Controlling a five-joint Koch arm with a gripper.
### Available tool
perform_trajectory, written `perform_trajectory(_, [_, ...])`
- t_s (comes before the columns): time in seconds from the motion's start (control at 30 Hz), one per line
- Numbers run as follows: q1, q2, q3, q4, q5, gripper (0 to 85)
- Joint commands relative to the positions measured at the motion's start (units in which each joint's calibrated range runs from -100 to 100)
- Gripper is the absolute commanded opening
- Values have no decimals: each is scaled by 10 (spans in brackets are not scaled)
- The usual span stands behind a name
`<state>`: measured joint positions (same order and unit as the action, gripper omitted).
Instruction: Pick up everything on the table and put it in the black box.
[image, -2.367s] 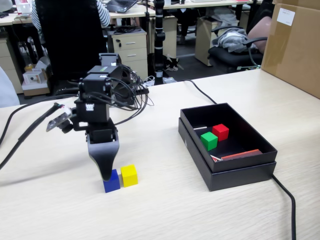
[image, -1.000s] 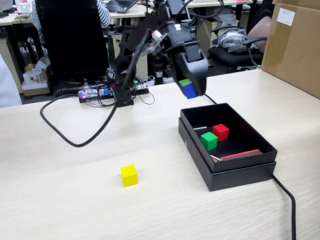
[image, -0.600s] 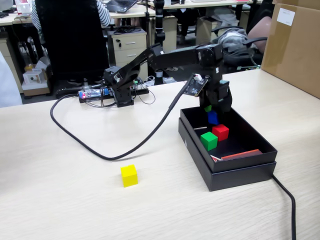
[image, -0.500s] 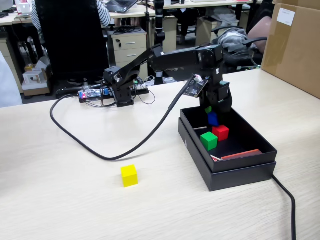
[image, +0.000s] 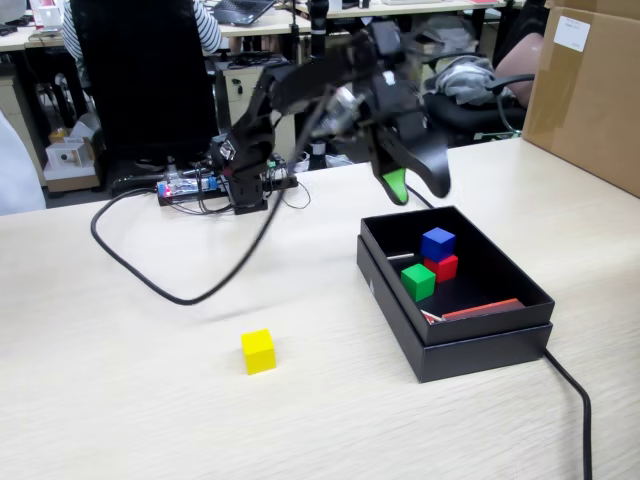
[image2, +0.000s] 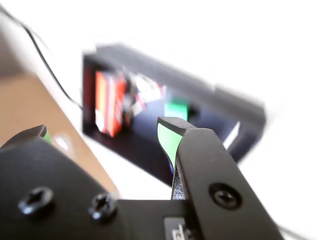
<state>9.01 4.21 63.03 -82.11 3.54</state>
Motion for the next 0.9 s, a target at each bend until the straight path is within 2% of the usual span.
perform_trajectory(0.0, [-57,-56,12,-24,-51,441])
perform_trajectory(0.27, [-149,98,27,-17,-102,465])
perform_trajectory(0.87, [-157,391,104,15,-100,465])
